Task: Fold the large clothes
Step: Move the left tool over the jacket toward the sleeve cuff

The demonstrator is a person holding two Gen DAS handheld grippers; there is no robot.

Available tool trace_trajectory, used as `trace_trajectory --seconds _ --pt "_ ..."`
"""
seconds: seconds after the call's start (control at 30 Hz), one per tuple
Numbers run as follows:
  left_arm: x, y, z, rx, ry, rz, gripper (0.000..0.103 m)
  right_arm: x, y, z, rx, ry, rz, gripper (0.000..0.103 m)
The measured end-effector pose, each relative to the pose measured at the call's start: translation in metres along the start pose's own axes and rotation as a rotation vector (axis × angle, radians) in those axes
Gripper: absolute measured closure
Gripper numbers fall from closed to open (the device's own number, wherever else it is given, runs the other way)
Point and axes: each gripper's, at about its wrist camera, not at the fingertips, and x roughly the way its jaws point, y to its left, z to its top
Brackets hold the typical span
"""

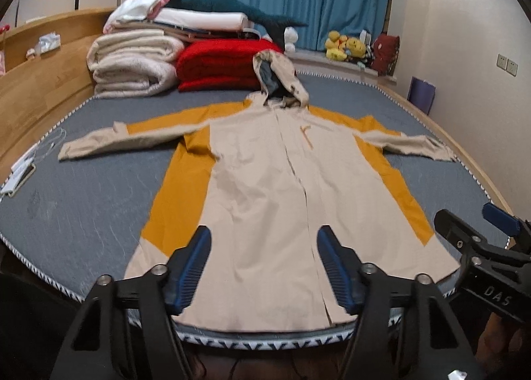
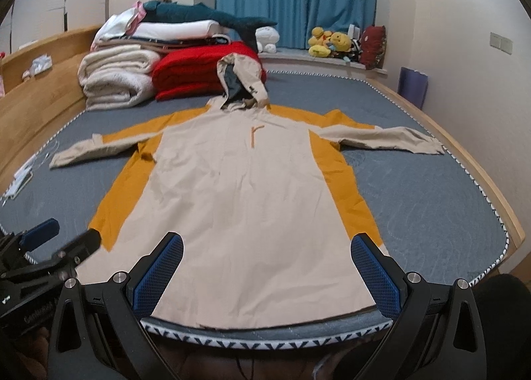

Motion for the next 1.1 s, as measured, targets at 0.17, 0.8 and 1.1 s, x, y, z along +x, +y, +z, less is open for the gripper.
trace_trajectory --seconds 0.17,0.8,1.1 --pt "-0.026 0.009 0.042 0.015 -0.099 -0.003 0.045 -0.011 0.001 0.019 -0.032 -0.094 0.021 0.015" --pt "0.113 0.064 0.201 0.053 -0.153 0.086 0.055 0.087 0.011 0.216 -0.058 -0.277 0.058 0.046" --pt "0.197 0.131 0.209 -0.01 -0.083 0.157 0.077 0.185 0.021 0.248 -0.072 -0.261 0.093 0.046"
